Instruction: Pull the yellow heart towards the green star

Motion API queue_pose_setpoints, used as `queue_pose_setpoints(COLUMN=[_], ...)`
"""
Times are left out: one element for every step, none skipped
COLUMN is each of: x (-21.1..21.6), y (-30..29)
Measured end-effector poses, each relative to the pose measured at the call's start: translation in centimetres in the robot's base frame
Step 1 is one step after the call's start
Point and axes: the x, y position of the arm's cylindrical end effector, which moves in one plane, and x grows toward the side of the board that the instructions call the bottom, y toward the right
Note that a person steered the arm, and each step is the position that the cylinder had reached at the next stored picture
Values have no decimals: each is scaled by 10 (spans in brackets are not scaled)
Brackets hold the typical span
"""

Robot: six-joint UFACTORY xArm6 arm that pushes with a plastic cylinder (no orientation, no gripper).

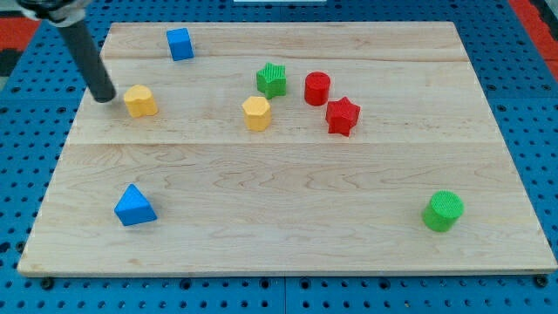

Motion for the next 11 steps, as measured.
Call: queue_pose_setpoints(x=[13,14,23,24,28,44,30,19,6,21,49], y=[18,45,37,31,32,45,61,83,117,113,131])
